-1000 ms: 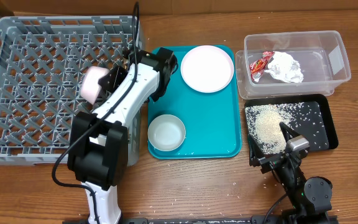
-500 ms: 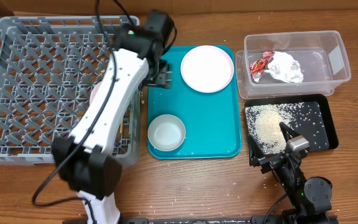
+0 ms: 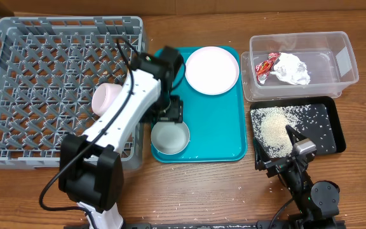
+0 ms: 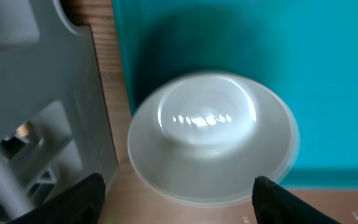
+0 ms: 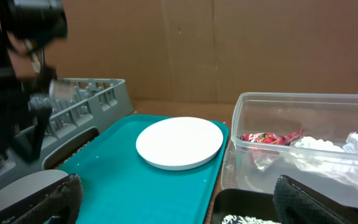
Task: Sort waste into correct bins and load items into the dishwasher
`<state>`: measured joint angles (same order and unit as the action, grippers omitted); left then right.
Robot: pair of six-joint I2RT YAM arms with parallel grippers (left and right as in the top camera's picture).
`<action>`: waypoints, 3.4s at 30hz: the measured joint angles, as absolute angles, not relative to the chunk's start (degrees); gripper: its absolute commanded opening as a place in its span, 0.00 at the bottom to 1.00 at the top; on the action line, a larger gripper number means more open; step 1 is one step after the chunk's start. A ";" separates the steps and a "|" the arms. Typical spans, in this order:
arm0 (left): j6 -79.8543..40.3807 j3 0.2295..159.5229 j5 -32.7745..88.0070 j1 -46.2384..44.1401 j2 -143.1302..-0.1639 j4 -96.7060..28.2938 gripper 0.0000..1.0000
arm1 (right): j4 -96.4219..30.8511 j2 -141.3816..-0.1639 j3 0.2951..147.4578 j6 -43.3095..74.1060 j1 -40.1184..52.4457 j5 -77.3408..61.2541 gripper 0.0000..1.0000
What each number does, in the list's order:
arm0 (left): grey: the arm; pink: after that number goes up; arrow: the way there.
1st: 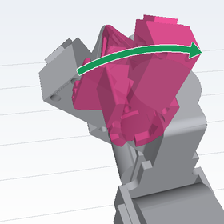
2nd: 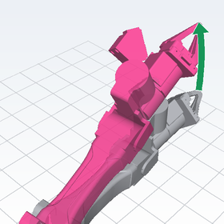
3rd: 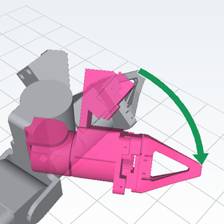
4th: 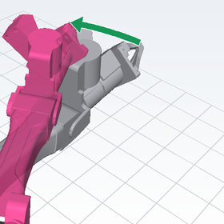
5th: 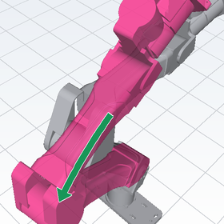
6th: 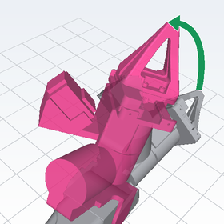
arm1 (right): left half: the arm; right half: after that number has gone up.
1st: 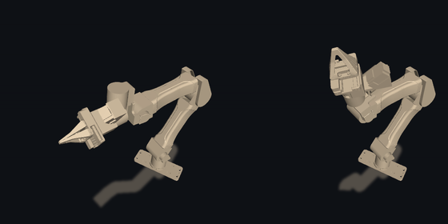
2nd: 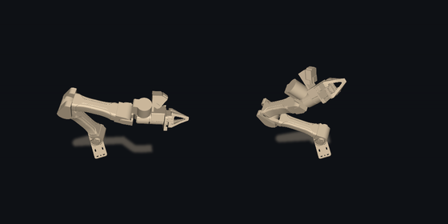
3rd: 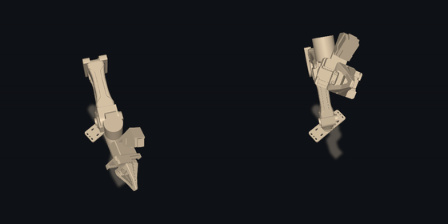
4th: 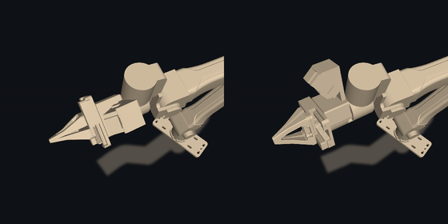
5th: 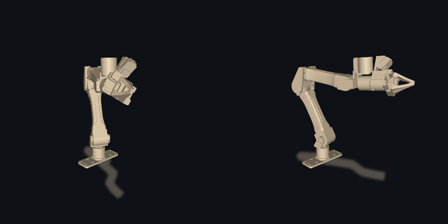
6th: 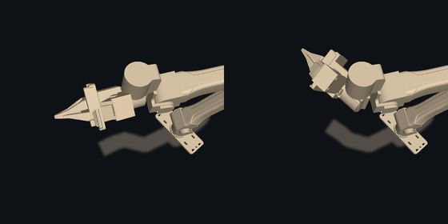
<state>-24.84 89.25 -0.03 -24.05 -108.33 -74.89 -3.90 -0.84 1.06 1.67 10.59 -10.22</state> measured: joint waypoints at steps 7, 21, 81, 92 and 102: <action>-28.80 77.82 -5.43 -24.29 -108.38 -63.31 0.56 | -3.88 -0.84 1.06 1.69 10.59 -10.22 1.00; -30.13 74.41 -1.50 -24.29 -106.96 -61.12 0.04 | -3.90 -0.84 1.06 1.67 10.59 -10.22 1.00; -26.92 87.61 -62.41 -9.69 -113.03 -73.76 0.53 | -3.90 -0.84 1.06 1.65 10.59 -10.20 0.99; -26.81 110.52 -26.76 -21.19 -112.36 -69.97 1.00 | -3.90 -0.84 1.06 1.67 10.59 -10.22 0.99; -34.15 110.17 -0.34 -23.83 -120.97 -52.88 0.76 | -3.90 -0.84 1.06 1.65 10.59 -10.20 1.00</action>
